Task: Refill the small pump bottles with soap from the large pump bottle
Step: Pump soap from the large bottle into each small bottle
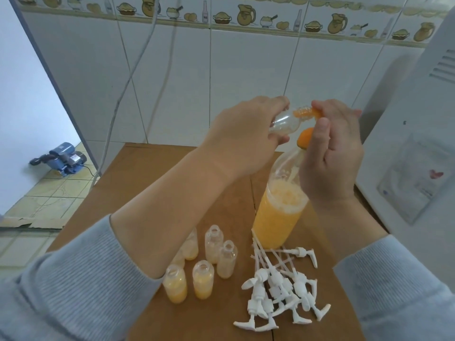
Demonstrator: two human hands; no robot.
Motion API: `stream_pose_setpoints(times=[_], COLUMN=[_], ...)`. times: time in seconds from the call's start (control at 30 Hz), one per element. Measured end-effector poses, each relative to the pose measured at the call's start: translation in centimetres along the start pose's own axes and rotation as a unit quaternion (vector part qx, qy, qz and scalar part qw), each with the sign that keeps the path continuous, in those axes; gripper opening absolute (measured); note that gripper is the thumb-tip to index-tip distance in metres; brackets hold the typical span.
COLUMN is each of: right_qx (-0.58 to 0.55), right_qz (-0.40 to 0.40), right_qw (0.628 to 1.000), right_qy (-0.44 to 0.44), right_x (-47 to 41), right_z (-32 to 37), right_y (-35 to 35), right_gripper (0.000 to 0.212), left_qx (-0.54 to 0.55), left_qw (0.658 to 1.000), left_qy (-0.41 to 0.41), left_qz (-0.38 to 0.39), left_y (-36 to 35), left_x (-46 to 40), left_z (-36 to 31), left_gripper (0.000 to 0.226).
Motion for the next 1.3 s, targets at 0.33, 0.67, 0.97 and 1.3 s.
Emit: stream_pose_setpoints(times=[0.33,0.67,0.97,1.3], right_qx=[-0.019,0.000,-0.027,0.001], right_qz=[0.068,0.049,0.046,0.062], right_qw=[0.997,0.999,0.999,0.998], right_qy=[0.004,-0.006,-0.009,-0.013], right_x=[-0.6,0.7,-0.4,1.2], right_z=[0.0,-0.3,0.5,-0.4], right_y=[0.6,-0.8,-0.2,-1.3], right_gripper=[0.040,0.036,0.038,0.035], left_qx=[0.002,-0.017,-0.030,-0.029], left_qw=[1.000,1.000,0.999,0.999], left_qy=[0.011,0.007,-0.003,0.008], left_qz=[0.023,0.018,-0.014,0.011], left_y=[0.0,-0.7,0.4,-1.2], left_x=[0.0,0.1,0.1,0.3], left_z=[0.3,0.3,0.0,0.4], left_gripper=[0.041,0.042,0.043,0.043])
Point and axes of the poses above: each hand's wrist, its own x-axis away from the middle knuckle, its own y-axis out of the back of the hand, z = x × y, the point moved 7 cm from there along -x, towards the middle knuckle, and after that the axes turned 11 degrees about y, right-handed, at the moved point
